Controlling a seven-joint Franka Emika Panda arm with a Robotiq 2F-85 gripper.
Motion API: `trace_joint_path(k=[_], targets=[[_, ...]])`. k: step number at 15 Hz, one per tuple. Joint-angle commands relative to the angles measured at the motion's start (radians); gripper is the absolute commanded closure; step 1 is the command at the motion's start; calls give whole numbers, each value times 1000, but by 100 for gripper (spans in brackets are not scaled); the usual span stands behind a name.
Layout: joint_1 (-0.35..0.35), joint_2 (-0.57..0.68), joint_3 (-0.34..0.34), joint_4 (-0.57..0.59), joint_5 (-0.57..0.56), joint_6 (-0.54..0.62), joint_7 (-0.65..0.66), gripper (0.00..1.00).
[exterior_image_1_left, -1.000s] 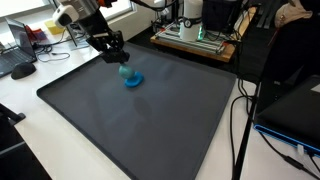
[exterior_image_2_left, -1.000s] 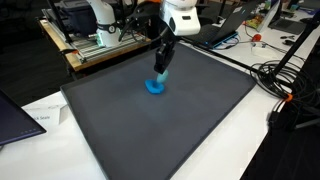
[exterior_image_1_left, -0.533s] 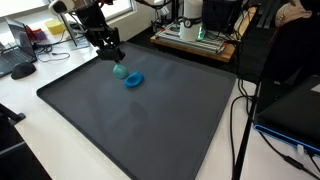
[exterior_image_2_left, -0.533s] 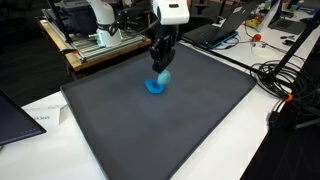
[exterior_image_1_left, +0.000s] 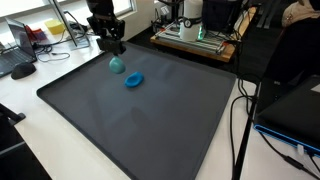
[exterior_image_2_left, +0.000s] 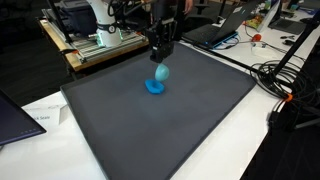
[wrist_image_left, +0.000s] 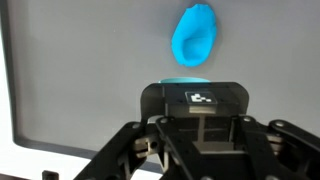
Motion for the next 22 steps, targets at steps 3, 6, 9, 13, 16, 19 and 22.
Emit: trace_joint_path(k=[3, 6, 9, 13, 16, 19, 22], targets=[[134, -154, 15, -133, -305, -21, 312, 78], [202, -176, 63, -131, -449, -99, 496, 78], [209, -146, 81, -104, -436, -115, 504, 53], [219, -151, 91, -104, -453, -131, 538, 53], [216, -151, 88, -104, -455, -131, 538, 78], [256, -104, 120, -44, -539, -234, 609, 78], [308, -35, 158, 26, -644, -380, 676, 78]])
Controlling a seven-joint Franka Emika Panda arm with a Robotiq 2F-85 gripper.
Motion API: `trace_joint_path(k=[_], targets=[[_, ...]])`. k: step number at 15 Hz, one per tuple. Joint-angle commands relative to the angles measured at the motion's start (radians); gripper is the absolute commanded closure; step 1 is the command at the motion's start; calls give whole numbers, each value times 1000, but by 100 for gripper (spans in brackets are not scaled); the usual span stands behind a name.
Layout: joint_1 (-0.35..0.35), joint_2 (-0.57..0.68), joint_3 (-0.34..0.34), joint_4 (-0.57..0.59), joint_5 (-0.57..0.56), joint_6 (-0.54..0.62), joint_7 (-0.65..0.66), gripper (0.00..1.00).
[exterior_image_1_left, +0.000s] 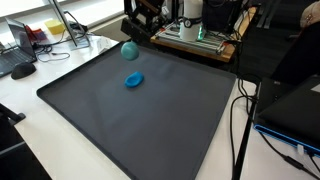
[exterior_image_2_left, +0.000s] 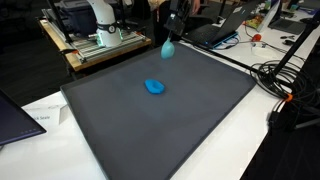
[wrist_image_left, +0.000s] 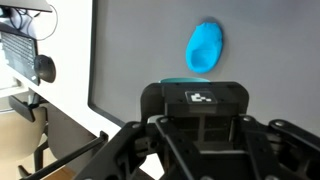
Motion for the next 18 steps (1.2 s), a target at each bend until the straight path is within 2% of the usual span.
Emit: trace_joint_path(k=[1, 5, 10, 18], targets=[[65, 100, 45, 111, -118, -174, 74, 78], [145, 228, 72, 212, -211, -304, 81, 78], [215, 393, 66, 320, -269, -386, 52, 78], [244, 596, 44, 453, -284, -411, -11, 78]])
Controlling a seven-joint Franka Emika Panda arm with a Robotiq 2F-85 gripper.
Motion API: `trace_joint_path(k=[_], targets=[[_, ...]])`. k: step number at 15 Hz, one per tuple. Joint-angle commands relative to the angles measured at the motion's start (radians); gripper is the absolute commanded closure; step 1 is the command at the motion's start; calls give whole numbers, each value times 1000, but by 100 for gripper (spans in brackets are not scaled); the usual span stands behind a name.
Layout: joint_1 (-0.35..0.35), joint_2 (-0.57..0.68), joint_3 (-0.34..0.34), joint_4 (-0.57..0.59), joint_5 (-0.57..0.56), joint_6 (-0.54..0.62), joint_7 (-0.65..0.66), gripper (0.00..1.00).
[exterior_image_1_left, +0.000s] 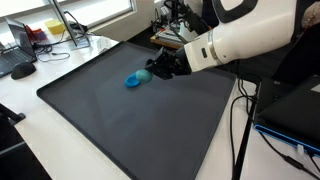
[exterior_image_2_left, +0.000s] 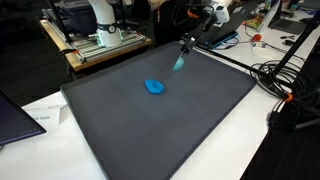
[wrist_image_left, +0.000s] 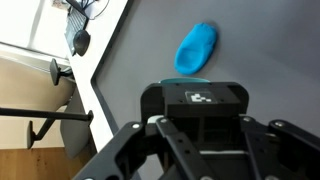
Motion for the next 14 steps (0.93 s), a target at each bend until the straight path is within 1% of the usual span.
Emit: trace_joint_path(k=[1, 5, 9, 11, 14], targets=[[19, 90, -23, 98, -17, -37, -57, 78], [17, 162, -42, 159, -11, -41, -94, 78], [-3, 207, -59, 203, 3, -28, -141, 78], [-20, 215, -62, 219, 12, -22, -191, 78], [-62, 224, -53, 248, 50, -5, -305, 78]])
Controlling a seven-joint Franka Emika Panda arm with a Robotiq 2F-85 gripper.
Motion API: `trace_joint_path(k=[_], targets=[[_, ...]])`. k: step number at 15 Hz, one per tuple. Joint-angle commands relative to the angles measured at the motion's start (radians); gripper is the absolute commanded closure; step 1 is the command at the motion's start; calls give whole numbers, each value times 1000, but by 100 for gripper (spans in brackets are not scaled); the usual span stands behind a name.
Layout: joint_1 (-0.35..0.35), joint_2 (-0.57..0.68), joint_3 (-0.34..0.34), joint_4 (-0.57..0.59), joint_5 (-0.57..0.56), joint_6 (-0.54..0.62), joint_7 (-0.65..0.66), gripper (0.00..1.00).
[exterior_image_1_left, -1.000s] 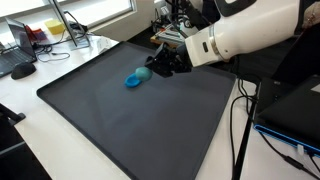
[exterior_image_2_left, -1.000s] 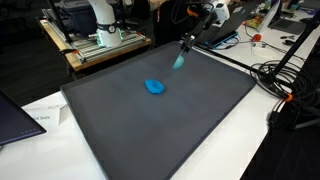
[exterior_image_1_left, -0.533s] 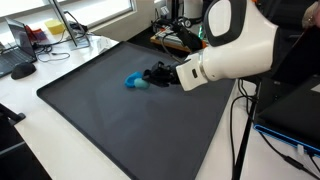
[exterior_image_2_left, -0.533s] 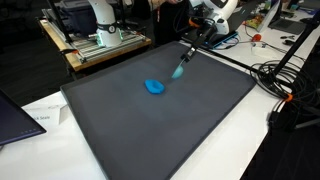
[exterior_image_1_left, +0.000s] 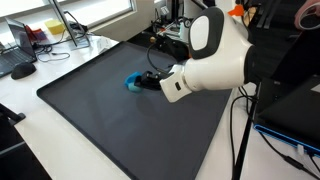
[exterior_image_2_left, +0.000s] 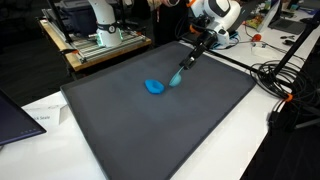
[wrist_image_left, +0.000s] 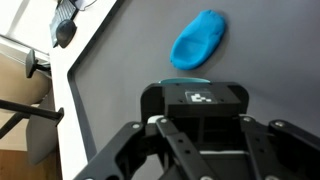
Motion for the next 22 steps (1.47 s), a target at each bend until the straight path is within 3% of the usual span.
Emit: trace_joint_path(k=[1, 9, 22], targets=[[-48, 20, 6, 66, 57, -5, -138, 78], [-181, -9, 0, 100, 274, 31, -319, 78], [-328, -131, -61, 46, 582, 154, -367, 78]])
